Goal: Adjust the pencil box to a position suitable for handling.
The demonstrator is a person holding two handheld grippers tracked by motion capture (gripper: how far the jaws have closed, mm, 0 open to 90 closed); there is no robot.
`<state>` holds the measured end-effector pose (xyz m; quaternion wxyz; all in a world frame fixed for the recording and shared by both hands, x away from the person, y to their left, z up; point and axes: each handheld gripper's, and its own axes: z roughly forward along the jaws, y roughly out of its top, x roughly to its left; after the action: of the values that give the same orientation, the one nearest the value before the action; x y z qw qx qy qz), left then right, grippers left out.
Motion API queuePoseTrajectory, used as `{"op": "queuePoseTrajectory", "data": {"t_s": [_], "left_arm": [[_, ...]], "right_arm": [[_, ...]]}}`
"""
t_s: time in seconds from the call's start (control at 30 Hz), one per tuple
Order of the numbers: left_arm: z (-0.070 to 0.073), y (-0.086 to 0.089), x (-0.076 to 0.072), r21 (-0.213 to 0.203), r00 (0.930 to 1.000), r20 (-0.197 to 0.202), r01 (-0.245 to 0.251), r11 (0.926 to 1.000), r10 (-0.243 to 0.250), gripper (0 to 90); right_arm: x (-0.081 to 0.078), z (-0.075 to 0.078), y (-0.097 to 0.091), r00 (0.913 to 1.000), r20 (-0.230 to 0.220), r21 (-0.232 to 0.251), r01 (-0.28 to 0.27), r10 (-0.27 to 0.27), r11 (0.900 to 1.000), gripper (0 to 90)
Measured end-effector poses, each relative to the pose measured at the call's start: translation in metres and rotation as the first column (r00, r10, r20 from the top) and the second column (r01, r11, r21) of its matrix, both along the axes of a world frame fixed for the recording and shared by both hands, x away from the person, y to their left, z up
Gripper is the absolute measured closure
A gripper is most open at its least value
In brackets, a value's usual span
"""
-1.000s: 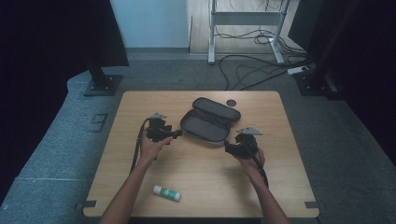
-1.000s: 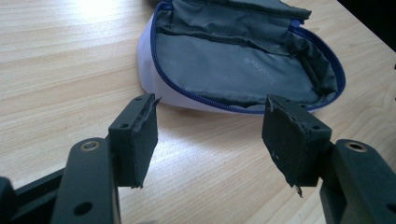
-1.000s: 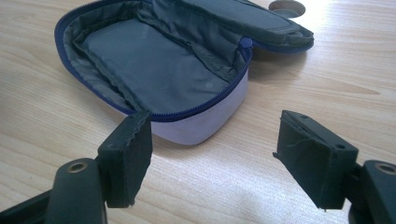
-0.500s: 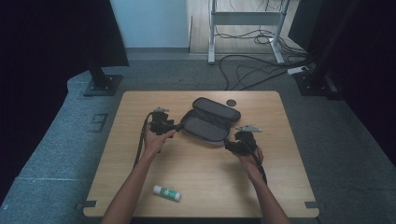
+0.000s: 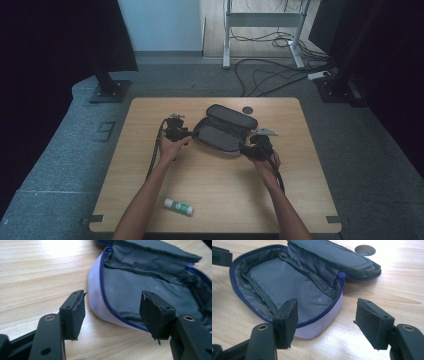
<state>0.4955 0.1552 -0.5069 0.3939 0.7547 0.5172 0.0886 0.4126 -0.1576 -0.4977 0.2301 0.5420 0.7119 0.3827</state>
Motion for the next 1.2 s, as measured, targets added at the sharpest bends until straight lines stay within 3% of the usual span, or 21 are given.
{"op": "queuePoseTrajectory", "data": {"t_s": [0.1,0.53,0.93,1.2], "left_arm": [[-0.003,0.000,0.004,-0.010,0.9999,-0.006,-0.016,0.9998,0.016,37.9],[-0.008,-0.010,0.015,0.023,0.9994,-0.033,-0.006,0.9997,0.007,39.0],[-0.020,-0.008,0.021,0.020,0.9957,-0.092,-0.008,0.9998,0.010,51.3],[-0.023,-0.010,0.021,0.019,0.9948,-0.102,-0.001,0.9998,0.003,55.4]], "right_arm": [[0.003,0.000,0.002,1.0000,-0.002,-0.004,0.000,0.000,1.0000,34.4],[0.010,-0.005,-0.001,0.9998,-0.015,0.008,0.013,-0.013,0.9999,34.0],[0.015,-0.007,-0.007,0.9993,-0.007,0.029,0.036,-0.036,0.9989,38.4],[0.022,-0.014,-0.011,0.9986,-0.018,0.040,0.049,-0.049,0.9980,40.1]]}}
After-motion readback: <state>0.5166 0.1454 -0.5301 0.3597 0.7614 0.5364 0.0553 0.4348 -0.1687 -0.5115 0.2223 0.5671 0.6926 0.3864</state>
